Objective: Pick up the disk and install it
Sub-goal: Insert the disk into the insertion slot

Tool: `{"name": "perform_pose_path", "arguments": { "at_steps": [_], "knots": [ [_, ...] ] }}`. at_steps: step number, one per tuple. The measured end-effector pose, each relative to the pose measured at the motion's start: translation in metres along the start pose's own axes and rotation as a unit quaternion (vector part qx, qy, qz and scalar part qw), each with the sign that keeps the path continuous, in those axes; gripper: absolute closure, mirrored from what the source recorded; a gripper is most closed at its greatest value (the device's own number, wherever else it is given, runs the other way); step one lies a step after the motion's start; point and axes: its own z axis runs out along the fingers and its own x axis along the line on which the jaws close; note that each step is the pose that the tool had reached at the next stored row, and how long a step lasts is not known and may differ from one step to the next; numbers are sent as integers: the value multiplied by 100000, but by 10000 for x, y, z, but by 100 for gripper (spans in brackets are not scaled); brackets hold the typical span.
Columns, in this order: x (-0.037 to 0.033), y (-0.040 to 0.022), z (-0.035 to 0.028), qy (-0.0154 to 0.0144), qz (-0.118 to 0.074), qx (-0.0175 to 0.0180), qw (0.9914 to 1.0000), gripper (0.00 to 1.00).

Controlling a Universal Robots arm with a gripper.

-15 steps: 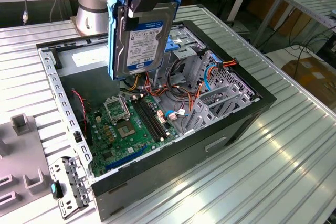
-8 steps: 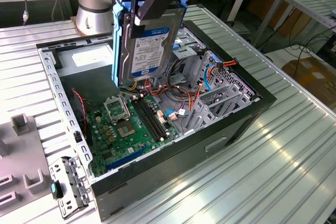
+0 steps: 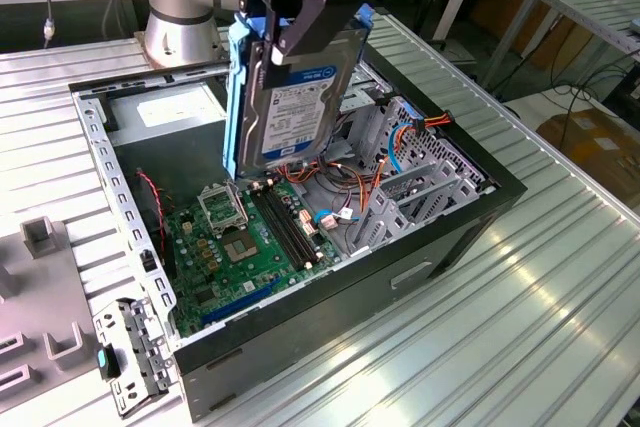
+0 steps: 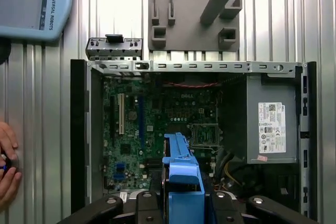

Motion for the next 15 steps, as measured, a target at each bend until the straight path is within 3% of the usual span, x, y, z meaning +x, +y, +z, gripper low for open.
{"name": "perform_pose_path", "arguments": {
  "at_steps": [7, 15],
  "knots": [
    [29, -213, -6, -1, -1, -3, 100000, 63],
    [27, -399, -10, -2, -4, -1, 100000, 63]
  ]
}}
